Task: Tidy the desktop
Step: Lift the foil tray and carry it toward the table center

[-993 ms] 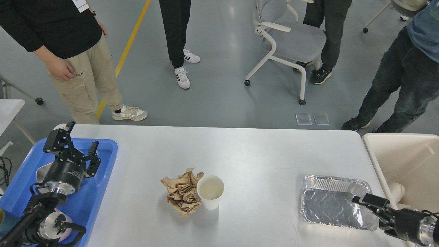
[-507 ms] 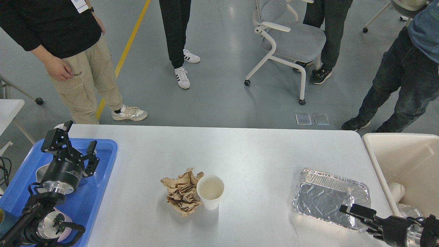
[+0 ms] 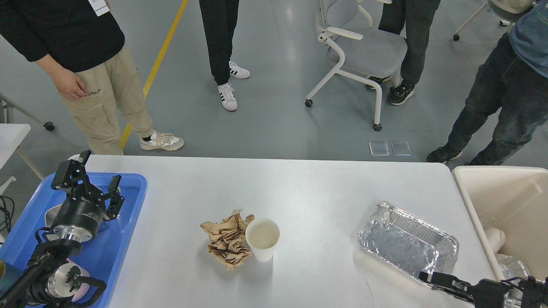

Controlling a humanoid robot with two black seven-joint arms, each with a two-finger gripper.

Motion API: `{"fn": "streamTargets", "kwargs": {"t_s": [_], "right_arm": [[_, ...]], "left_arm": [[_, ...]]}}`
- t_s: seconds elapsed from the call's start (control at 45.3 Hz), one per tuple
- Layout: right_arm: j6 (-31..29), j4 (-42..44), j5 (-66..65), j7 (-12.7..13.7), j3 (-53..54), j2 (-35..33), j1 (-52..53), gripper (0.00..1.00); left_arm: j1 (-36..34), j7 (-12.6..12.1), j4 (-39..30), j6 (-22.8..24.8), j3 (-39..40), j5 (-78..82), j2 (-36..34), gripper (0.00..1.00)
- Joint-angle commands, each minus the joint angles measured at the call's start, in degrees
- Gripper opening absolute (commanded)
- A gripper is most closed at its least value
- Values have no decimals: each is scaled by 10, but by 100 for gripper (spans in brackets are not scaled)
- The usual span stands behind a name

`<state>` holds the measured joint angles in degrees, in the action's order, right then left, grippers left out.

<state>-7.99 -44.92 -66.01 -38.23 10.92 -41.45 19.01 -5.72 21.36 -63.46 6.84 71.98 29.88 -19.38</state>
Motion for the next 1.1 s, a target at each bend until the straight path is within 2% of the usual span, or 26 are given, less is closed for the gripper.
{"fn": "streamTargets", "kwargs": {"t_s": [0.0,0.331,0.529,0.706,0.794,0.905,1.081], "right_arm": [[-1,0,1,0,-21,0,2,0],[1,-5,4,-2,-27,-1,14,0],[-6,-19,5,-11,-27,-35,43,0],[-32,-68,24,-10,-27,-70,95,0],[-41,-102,49,-2,-27,-88,115,0],[-42,-143,59,10,-28,-101,138,0],[-43,-192,58,36,-30,-118,159,0]], "left_arm": [[1,1,0,1,0,0,0,97],[-1,0,0,7,-1,0,1,97],[-2,-1,0,7,0,0,4,97],[-11,-9,0,6,-3,0,3,97],[-15,-11,0,4,-6,0,1,97],[-18,-31,-1,2,-5,1,-1,97],[-18,-31,-2,2,-4,1,-13,97]]}}
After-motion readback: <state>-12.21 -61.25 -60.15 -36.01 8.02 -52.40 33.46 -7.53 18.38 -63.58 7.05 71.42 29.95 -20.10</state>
